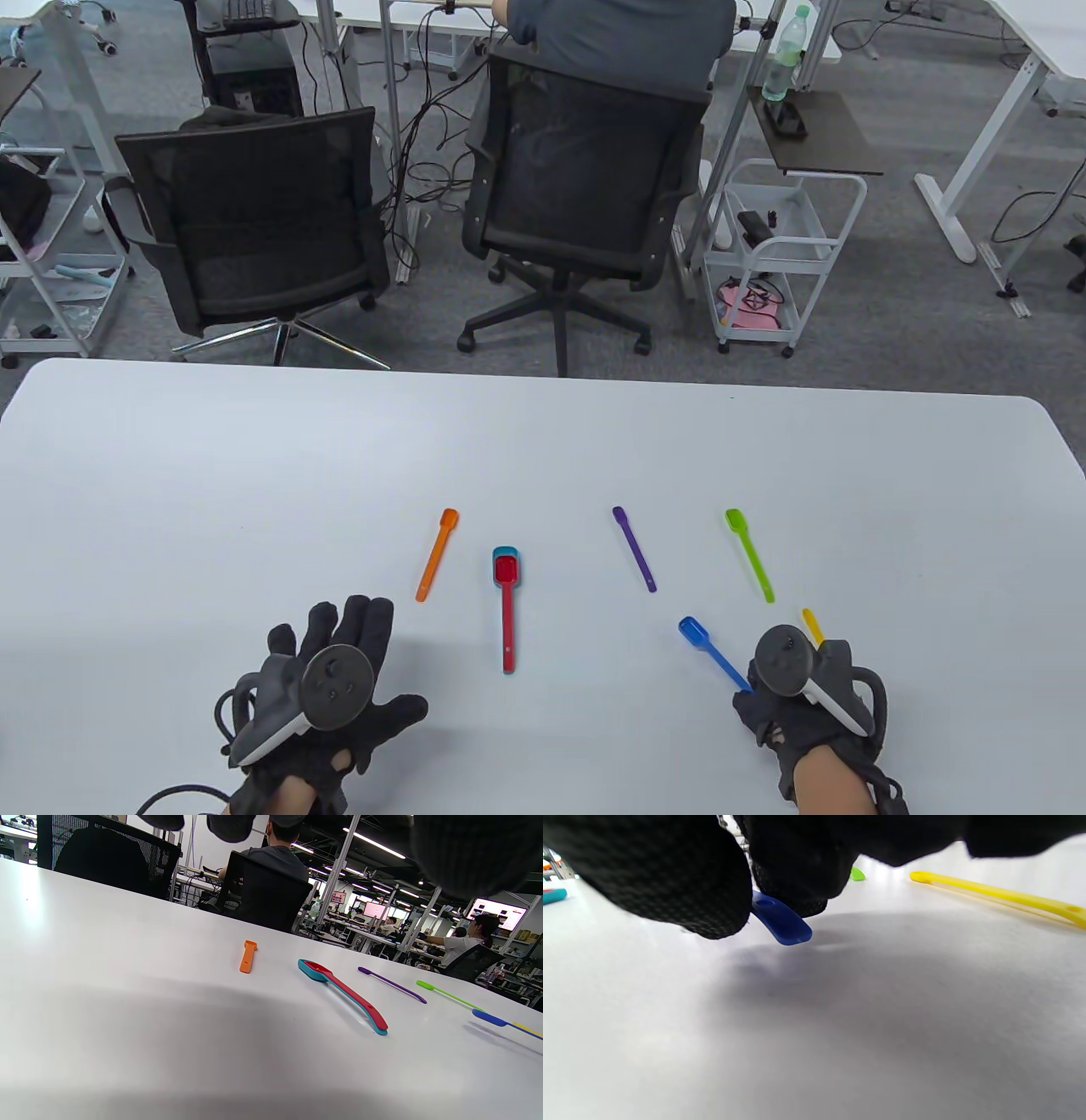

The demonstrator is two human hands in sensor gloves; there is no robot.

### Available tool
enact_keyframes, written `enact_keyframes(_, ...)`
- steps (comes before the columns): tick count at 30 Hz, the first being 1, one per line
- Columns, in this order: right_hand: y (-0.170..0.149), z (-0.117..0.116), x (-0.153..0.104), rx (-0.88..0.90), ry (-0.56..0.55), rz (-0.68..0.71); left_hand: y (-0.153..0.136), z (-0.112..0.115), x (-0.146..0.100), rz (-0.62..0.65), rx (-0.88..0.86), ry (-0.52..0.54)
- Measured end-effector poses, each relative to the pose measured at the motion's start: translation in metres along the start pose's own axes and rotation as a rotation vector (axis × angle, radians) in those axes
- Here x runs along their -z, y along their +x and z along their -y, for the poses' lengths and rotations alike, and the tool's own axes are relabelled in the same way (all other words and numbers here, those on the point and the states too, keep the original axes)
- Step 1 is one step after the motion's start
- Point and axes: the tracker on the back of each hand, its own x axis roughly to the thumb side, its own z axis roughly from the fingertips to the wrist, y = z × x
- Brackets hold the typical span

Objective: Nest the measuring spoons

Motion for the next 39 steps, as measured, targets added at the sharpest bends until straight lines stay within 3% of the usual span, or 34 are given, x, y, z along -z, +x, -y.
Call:
enact_keyframes(11,0.043,0.017,0.002,0.020,-0.005,0.015,0.002,0.000,0.000,0.008,0.001,0.003)
enact_keyframes(21,0.100,0.028,0.012,0.036,-0.030,-0.081,0.004,0.000,-0.002,-0.002,0.001,0.007)
enact_keyframes(39,0.213,0.023,0.023,0.048,-0.052,-0.212,-0.001,-0.001,-0.001,-0.045,0.019,-0.029)
